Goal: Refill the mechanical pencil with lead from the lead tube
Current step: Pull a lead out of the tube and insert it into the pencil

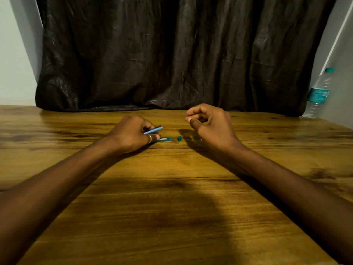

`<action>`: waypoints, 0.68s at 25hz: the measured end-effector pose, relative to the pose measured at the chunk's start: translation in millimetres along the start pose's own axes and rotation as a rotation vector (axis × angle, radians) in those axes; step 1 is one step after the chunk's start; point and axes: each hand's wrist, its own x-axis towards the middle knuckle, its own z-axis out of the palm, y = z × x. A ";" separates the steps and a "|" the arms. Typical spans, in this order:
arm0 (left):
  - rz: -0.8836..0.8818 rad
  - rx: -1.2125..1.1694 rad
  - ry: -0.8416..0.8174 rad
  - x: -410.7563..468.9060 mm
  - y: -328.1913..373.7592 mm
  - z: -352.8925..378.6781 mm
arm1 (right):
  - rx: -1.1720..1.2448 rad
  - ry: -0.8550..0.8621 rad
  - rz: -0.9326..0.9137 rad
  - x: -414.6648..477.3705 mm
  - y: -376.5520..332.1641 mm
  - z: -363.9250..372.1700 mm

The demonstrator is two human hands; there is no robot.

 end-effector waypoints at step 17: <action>-0.084 -0.079 -0.053 5.6 -3.9 6.4 | -0.158 -0.093 -0.009 -1.9 1.8 -1.3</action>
